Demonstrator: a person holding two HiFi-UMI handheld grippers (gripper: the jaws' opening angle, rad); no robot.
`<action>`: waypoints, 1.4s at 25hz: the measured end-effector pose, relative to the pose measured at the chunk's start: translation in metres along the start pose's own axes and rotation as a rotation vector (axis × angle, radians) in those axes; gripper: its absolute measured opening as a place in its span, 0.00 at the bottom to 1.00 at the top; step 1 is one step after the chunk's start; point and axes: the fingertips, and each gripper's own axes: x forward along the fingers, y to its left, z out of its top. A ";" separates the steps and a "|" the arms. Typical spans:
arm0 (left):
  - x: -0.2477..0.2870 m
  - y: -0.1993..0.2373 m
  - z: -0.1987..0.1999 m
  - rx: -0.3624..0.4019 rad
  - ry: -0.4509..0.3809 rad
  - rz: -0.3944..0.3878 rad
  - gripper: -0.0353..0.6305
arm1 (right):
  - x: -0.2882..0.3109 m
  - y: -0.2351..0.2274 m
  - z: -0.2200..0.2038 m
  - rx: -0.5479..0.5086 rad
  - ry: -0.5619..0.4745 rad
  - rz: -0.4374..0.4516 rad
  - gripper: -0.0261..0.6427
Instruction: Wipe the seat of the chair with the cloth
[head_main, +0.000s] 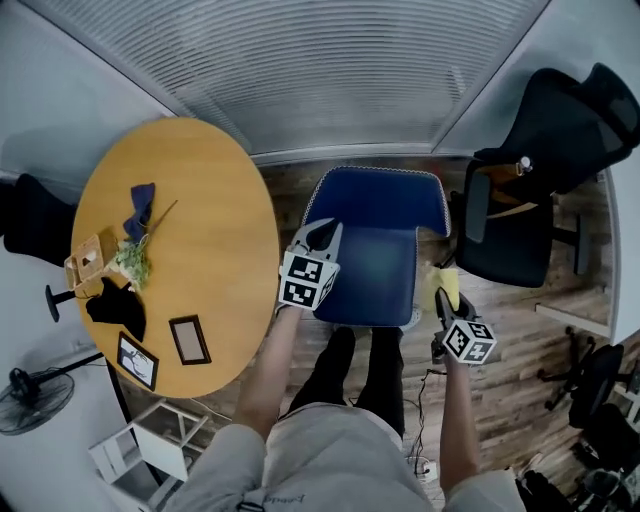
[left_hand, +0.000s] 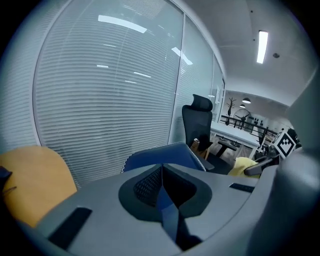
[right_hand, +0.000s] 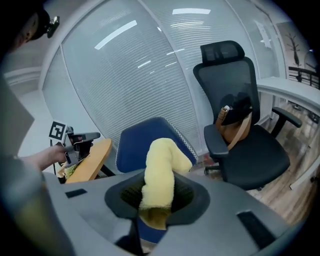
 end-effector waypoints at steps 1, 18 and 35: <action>0.005 0.006 -0.004 0.009 0.010 0.010 0.09 | 0.010 -0.001 0.002 -0.013 0.001 0.012 0.18; 0.101 0.067 0.028 0.329 -0.014 -0.054 0.34 | 0.158 -0.025 -0.008 -0.232 0.013 0.171 0.18; 0.122 0.092 -0.051 0.213 0.092 -0.192 0.38 | 0.264 -0.026 -0.083 -0.823 0.213 0.110 0.18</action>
